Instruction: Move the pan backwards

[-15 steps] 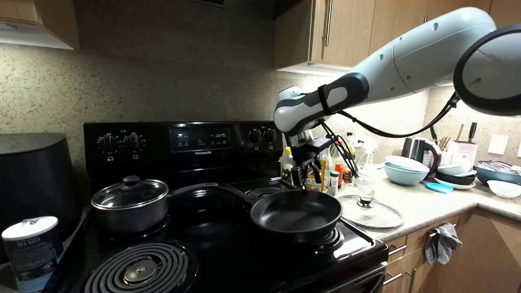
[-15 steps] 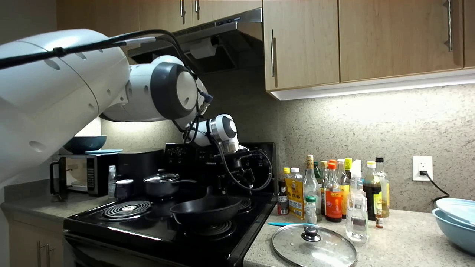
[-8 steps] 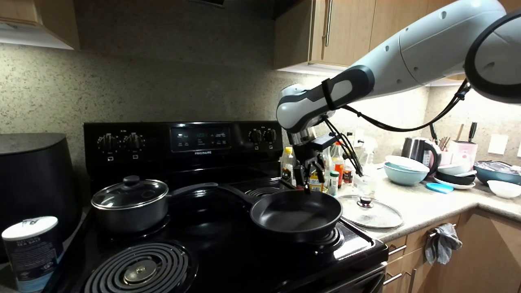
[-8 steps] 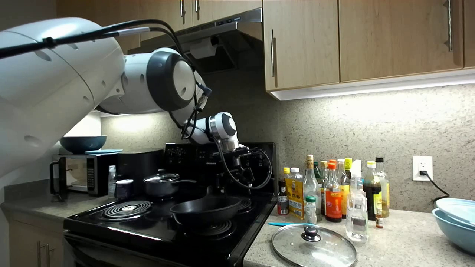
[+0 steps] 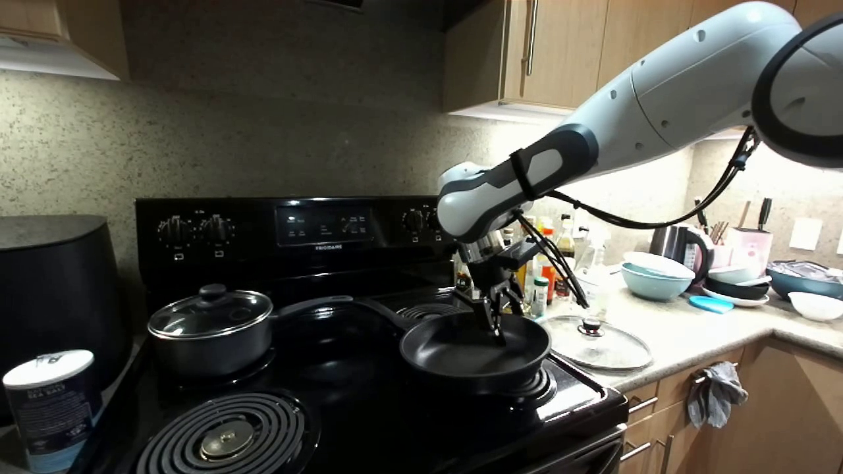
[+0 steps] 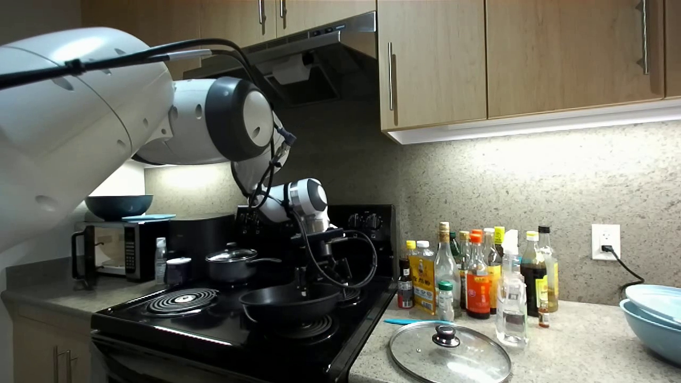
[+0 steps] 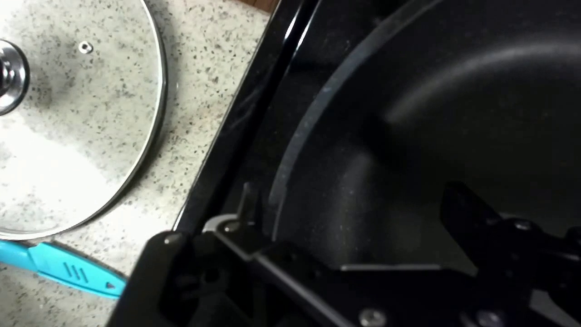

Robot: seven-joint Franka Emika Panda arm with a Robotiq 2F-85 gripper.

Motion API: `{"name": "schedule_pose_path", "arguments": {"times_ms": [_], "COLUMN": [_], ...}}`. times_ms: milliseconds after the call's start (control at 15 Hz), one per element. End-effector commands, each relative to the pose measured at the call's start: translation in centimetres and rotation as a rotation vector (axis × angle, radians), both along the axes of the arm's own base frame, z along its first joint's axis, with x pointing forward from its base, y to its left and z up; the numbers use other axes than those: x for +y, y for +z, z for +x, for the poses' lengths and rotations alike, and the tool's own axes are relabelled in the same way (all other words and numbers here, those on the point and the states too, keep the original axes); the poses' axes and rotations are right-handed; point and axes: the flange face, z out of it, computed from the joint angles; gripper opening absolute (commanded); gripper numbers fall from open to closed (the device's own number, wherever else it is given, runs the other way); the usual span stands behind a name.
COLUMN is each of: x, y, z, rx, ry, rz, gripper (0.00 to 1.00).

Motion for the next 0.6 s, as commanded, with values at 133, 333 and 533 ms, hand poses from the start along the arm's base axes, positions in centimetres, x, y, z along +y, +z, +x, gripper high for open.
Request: {"name": "schedule_pose_path", "arguments": {"times_ms": [133,333,533], "x": [1.8,2.1,2.1], "y": [-1.5,-1.3,-2.2], "z": [-3.7,-4.0,-2.7], "rx": [0.071,0.083,0.074], "ry": [0.042,0.045,0.048], "rz": [-0.052,-0.042,-0.029], "gripper": [1.00,1.00,1.00]}}
